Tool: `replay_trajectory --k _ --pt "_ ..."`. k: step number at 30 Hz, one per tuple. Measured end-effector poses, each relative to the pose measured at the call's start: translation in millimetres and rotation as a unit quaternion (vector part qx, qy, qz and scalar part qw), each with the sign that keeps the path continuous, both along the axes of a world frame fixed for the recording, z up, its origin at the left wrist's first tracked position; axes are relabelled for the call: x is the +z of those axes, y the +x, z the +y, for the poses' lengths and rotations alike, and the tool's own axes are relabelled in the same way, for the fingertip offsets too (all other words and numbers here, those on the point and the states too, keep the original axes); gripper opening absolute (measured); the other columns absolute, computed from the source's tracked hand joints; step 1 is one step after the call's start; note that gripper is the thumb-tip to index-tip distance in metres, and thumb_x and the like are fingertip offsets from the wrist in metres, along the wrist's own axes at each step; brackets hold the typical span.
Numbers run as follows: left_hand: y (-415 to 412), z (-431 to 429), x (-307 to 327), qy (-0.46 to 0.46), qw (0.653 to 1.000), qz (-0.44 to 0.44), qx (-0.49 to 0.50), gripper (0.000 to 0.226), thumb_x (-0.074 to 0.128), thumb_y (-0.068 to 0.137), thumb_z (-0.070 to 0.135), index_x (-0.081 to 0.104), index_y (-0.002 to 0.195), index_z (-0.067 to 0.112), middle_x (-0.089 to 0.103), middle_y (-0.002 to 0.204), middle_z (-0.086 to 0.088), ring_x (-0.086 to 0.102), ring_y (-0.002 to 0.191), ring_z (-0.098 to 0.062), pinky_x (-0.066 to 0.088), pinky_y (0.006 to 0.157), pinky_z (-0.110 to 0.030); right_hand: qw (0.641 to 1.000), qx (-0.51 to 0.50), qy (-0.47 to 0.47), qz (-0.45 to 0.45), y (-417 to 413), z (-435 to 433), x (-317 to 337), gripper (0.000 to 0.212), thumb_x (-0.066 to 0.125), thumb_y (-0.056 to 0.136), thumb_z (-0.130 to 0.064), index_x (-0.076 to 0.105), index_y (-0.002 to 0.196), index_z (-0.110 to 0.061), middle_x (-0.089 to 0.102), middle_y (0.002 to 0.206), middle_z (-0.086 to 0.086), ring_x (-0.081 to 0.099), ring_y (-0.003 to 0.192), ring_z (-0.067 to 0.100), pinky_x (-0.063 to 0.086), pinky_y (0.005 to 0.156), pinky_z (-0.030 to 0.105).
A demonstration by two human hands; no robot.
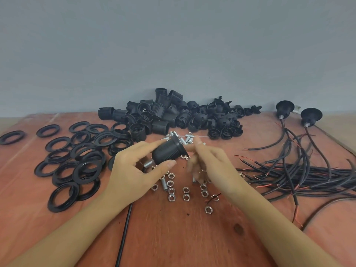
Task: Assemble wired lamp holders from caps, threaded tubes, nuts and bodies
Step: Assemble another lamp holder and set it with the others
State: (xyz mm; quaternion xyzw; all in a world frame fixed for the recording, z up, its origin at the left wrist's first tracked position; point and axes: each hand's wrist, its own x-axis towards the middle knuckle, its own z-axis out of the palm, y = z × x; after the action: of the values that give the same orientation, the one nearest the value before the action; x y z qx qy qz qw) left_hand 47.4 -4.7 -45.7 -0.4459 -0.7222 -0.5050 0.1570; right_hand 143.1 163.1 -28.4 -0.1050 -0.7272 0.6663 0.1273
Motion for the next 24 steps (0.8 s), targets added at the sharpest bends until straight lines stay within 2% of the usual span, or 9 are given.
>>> replay_trajectory --k 2,4,7,9,13,16,19,22,24 --pt "-0.2 -0.3 1.0 0.003 1.000 -0.001 0.004 0.044 0.071 0.079 0.044 0.069 0.118 0.022 0.061 0.079 0.011 0.053 0.065 -0.013 0.041 0.063 -0.019 0.999 -0.031 0.011 0.019 0.7 -0.4 1.0 0.059 0.045 0.087 -0.062 0.064 0.054 -0.017 0.050 0.049 0.011 0.043 0.045 0.016 0.044 0.052 0.020" --pt "-1.2 -0.7 1.6 0.006 1.000 0.000 0.009 0.042 0.071 0.079 0.043 0.066 0.118 0.028 0.063 0.079 0.007 0.053 0.065 -0.015 0.043 0.061 -0.024 0.996 -0.073 -0.010 0.056 3.4 2.9 1.9 0.066 0.050 0.080 -0.064 0.050 0.041 -0.011 0.037 0.045 0.011 0.034 0.042 0.016 0.040 0.053 0.012" --pt "-0.6 -1.0 1.0 0.011 1.000 0.007 0.014 0.043 0.073 0.079 0.042 0.068 0.118 0.026 0.063 0.078 0.009 0.053 0.066 -0.013 0.042 0.062 -0.019 0.997 -0.049 0.010 0.051 4.4 1.6 -0.2 0.060 0.059 0.074 -0.064 0.067 0.073 -0.004 0.053 0.053 0.004 0.046 0.047 0.012 0.040 0.052 0.016" --pt "0.3 -0.9 0.5 0.010 1.000 0.014 0.011 0.044 0.073 0.079 0.041 0.069 0.118 0.021 0.065 0.080 0.007 0.057 0.067 -0.013 0.044 0.063 -0.021 0.998 -0.021 0.046 0.027 3.0 -5.1 -3.2 0.048 0.068 0.074 -0.059 0.071 0.100 -0.019 0.071 0.071 -0.001 0.064 0.064 0.008 0.048 0.062 0.018" --pt "3.0 0.4 0.1 0.009 0.999 0.045 0.018 0.046 0.073 0.080 0.037 0.069 0.118 0.012 0.067 0.082 0.002 0.061 0.071 -0.014 0.049 0.062 -0.029 0.995 -0.033 0.079 0.041 0.5 -13.8 -8.0 0.026 0.080 0.076 -0.041 0.074 0.094 -0.023 0.076 0.080 -0.007 0.072 0.079 0.007 0.053 0.072 0.020" --pt "4.9 1.4 2.0 0.016 0.998 0.058 0.019 0.047 0.074 0.079 0.038 0.068 0.119 0.014 0.066 0.080 0.003 0.059 0.067 -0.013 0.048 0.060 -0.026 0.997 -0.060 -0.007 0.051 0.4 -17.5 -5.1 0.023 0.081 0.077 -0.031 0.068 0.092 -0.019 0.076 0.079 -0.003 0.072 0.074 0.007 0.049 0.058 0.013" --pt "8.5 2.3 3.0 0.011 0.997 0.081 -0.004 0.054 0.072 0.080 0.040 0.063 0.125 0.011 0.060 0.075 0.013 0.052 0.055 -0.007 0.043 0.054 -0.017 0.985 -0.058 -0.137 0.091 -0.4 -27.9 0.3 0.027 0.072 0.085 -0.025 0.065 0.106 -0.010 0.077 0.086 0.006 0.072 0.073 0.013 0.053 0.059 0.019" --pt "9.6 1.7 -0.4 0.022 0.996 0.081 -0.032 0.043 0.064 0.088 0.032 0.062 0.125 0.011 0.058 0.080 0.027 0.051 0.052 -0.007 0.046 0.052 -0.023 0.957 -0.085 -0.255 0.105 -1.3 -24.8 15.0 0.050 0.066 0.079 -0.039 0.057 0.117 -0.007 0.076 0.090 0.009 0.072 0.068 0.020 0.059 0.055 0.031" --pt "7.4 0.4 -3.1 0.003 0.997 0.082 -0.018 0.034 0.060 0.091 0.032 0.068 0.119 0.014 0.063 0.083 0.022 0.056 0.058 -0.006 0.050 0.056 -0.027 0.946 -0.121 -0.285 0.101 -2.0 -6.5 30.1 0.050 0.058 0.085 -0.046 0.054 0.117 -0.007 0.075 0.092 0.010 0.067 0.053 0.019 0.054 0.043 0.029"
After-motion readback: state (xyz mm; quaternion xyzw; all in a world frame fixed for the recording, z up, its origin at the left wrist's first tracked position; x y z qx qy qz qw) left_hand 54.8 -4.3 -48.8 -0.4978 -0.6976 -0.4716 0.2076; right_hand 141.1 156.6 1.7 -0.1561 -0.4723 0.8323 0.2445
